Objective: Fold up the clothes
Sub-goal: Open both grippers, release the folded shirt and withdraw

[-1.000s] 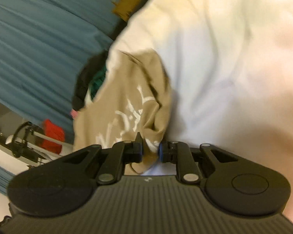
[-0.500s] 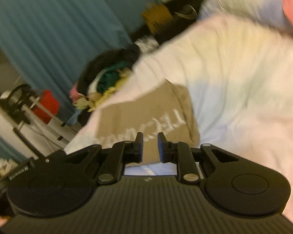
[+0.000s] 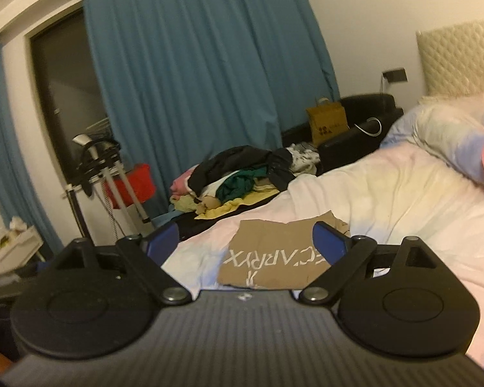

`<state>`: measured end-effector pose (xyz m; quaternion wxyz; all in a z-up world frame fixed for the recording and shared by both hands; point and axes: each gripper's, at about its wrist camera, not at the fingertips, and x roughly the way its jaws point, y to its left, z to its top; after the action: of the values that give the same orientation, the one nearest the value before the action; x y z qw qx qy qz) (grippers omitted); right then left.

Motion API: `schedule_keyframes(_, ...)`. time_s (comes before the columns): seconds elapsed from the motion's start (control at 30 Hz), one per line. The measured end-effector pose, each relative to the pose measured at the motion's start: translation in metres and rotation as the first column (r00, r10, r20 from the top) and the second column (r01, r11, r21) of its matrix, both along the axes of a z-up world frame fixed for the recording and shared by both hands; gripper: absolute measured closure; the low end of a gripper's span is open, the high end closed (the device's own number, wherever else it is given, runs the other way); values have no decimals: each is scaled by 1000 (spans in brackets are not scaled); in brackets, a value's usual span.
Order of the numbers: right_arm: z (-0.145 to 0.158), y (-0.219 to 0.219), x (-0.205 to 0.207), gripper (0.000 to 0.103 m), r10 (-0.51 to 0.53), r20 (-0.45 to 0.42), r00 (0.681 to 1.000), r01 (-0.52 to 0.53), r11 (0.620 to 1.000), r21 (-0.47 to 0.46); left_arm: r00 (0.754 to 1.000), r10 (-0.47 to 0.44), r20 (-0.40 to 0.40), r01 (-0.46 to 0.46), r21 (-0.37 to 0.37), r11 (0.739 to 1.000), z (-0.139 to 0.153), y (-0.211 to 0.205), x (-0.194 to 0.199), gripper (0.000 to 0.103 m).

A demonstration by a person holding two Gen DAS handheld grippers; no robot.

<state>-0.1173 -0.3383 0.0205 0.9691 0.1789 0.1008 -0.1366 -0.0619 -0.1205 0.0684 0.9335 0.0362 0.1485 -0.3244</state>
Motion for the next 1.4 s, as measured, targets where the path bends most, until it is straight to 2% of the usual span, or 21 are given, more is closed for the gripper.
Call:
schedule_keyframes(0.17, -13, 27, -15, 12, 7, -9, 1000, -8, 998, -68, 999, -25, 33, 25, 6, 1000, -8, 21, -32, 0)
schedule_keyframes(0.33, -35, 41, -8, 12, 13, -51, 999, -19, 993, -119, 998, 9, 64, -10, 17, 1000, -22, 31, -42, 0)
schedule_keyframes(0.5, -54, 45, -1, 12, 12, -78, 997, -21, 993, -117, 999, 29, 15, -29, -11, 1000, -37, 42, -33, 0)
schedule_keyframes(0.6, -59, 50, -3, 12, -1, -50, 999, -6, 989, -145, 999, 52, 8, -52, -14, 999, -44, 48, -27, 0)
schedule_keyframes(0.77, -67, 55, -2, 12, 5, -29, 1000, -9, 990, -139, 996, 82, -28, -83, -16, 996, -52, 53, -18, 0)
schedule_keyframes(0.83, -70, 57, 0, 12, 9, -44, 999, -15, 991, -136, 996, 82, -40, -83, -31, 996, -53, 57, -17, 0)
schedule_keyframes(1.4, -71, 64, 3, 12, -19, -68, 998, 7, 985, -172, 992, 120, -41, -120, 8, 993, -64, 59, -10, 0)
